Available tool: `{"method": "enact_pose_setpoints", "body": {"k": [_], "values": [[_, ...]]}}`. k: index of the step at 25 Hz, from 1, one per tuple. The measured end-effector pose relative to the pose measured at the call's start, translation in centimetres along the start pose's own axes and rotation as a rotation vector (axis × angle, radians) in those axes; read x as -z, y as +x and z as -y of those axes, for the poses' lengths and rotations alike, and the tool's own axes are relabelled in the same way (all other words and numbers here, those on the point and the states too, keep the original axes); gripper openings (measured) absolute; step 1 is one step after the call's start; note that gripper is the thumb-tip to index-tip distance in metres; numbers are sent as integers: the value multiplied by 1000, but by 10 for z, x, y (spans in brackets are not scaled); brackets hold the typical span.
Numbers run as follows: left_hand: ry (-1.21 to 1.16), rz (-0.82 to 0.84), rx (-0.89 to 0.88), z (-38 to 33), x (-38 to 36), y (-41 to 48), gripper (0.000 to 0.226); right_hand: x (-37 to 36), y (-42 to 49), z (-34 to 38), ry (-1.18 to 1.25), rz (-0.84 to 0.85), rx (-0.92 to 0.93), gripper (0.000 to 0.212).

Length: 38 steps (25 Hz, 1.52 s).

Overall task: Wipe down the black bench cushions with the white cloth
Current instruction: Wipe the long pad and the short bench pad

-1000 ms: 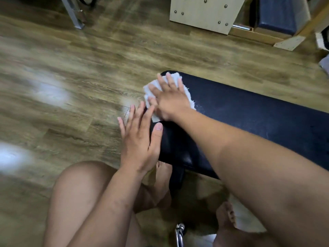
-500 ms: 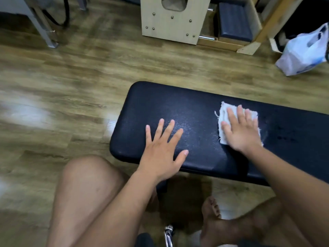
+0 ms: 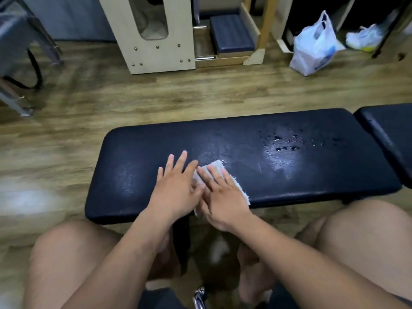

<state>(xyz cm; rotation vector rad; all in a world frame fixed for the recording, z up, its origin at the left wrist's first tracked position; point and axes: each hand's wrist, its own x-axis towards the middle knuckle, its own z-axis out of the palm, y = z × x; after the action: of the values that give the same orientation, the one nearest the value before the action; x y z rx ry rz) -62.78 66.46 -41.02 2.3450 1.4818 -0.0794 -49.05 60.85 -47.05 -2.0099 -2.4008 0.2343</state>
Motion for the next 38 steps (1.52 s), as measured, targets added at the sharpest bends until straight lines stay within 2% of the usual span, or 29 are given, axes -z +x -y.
{"method": "enact_pose_setpoints", "body": {"k": [3, 6, 10, 13, 15, 19, 22, 23, 25, 27, 29, 32, 34, 35, 36, 38], "values": [[53, 65, 5, -19, -3, 8, 77, -6, -32, -63, -65, -68, -106, 57], [118, 99, -45, -45, -10, 21, 91, -1, -79, -151, -108, -62, -260, 58], [273, 249, -3, -78, -17, 55, 125, 8, -160, -296, -22, 40, -558, 65], [263, 388, 73, -81, -11, 82, 145, 23, -178, -325, 162, -43, -974, 73], [247, 432, 81, -82, -11, 91, 150, 20, -156, -301, 150, -159, -1097, 74], [261, 429, 70, -82, -13, 92, 151, 2, -89, -185, 81, -142, -782, 69], [255, 426, 76, -80, -14, 91, 148, -6, -43, -80, 84, -175, -412, 54], [258, 427, 86, -82, -14, 90, 146, -4, -36, -65, 89, -149, -295, 53], [266, 446, 116, -87, -13, 90, 148, -3, -43, -82, 47, -105, -155, 56], [259, 460, 133, -88, -13, 91, 150, -3, -71, -143, -67, -69, -195, 63], [245, 455, 132, -87, -14, 93, 151, 0, -107, -227, -126, -84, -466, 67], [238, 455, 102, -82, -15, 94, 152, 22, -144, -322, 7, -89, -892, 73], [239, 455, 92, -81, -15, 95, 152, 30, -131, -319, 87, -120, -1019, 72], [243, 456, 88, -82, -15, 95, 153, 28, -118, -298, 86, -148, -1021, 71], [247, 455, 82, -82, -15, 95, 153, 23, -104, -266, 73, -159, -956, 71], [247, 451, 78, -82, -15, 96, 152, 8, -73, -179, 40, -164, -709, 65]]}}
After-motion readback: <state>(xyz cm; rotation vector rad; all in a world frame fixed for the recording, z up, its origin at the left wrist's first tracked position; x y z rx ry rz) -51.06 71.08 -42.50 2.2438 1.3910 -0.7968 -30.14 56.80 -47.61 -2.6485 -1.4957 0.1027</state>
